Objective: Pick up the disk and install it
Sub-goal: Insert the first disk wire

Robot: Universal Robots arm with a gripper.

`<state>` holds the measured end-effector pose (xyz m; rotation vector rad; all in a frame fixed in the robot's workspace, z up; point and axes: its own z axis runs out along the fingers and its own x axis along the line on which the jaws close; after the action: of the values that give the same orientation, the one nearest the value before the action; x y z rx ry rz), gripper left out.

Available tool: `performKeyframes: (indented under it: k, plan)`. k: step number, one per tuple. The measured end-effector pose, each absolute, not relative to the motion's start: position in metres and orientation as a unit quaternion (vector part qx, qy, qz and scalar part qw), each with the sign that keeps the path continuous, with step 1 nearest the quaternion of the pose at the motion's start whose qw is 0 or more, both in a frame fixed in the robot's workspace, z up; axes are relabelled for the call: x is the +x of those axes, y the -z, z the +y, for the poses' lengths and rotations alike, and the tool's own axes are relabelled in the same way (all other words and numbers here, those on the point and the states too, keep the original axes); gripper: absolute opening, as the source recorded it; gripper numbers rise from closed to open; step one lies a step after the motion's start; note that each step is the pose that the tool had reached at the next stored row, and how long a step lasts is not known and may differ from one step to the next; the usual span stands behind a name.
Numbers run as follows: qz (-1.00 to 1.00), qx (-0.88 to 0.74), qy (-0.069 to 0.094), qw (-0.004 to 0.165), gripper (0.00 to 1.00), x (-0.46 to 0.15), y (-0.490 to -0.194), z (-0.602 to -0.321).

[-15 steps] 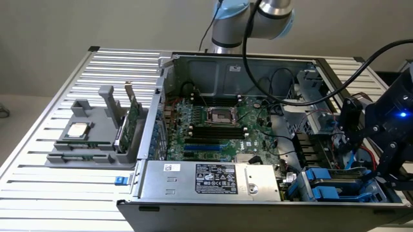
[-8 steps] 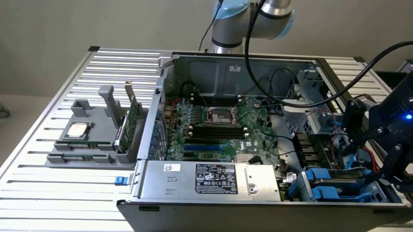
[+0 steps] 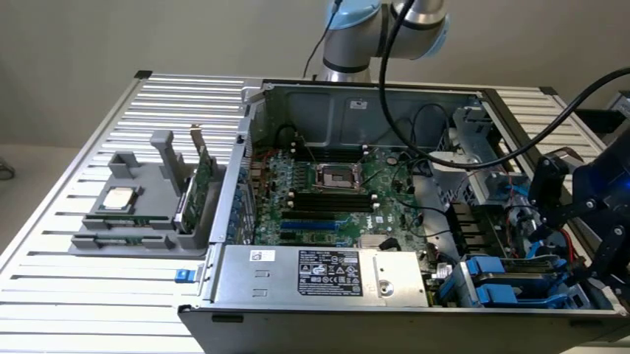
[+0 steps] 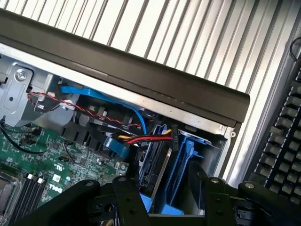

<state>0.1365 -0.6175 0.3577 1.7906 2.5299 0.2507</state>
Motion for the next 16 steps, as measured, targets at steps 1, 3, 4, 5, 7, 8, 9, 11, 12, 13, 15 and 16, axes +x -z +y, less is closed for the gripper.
performKeyframes:
  k: [1,3,4,5,7,8,9,11,12,13,15,16]
  plan:
    - [0.813,0.576,-0.081,0.016,0.55,0.138,-0.357,-0.618]
    - [0.813,0.576,-0.081,0.016,0.55,0.139,-0.355,-0.619]
    - [0.813,0.576,-0.081,0.016,0.55,0.140,-0.354,-0.620]
    - [0.813,0.576,-0.081,0.016,0.55,0.140,-0.352,-0.620]
    - [0.813,0.576,-0.082,0.015,0.55,0.140,-0.349,-0.621]
    - [0.813,0.576,-0.083,0.015,0.55,0.140,-0.348,-0.621]
    - [0.813,0.576,-0.084,0.014,0.55,0.140,-0.347,-0.621]
    - [0.814,0.575,-0.086,0.013,0.55,0.141,-0.345,-0.621]
    - [0.814,0.574,-0.087,0.012,0.55,0.142,-0.345,-0.621]
    - [0.815,0.573,-0.089,0.010,0.55,0.142,-0.344,-0.621]
    - [0.817,0.570,-0.092,0.008,0.55,0.144,-0.343,-0.621]
    - [0.818,0.568,-0.093,0.007,0.55,0.145,-0.343,-0.621]
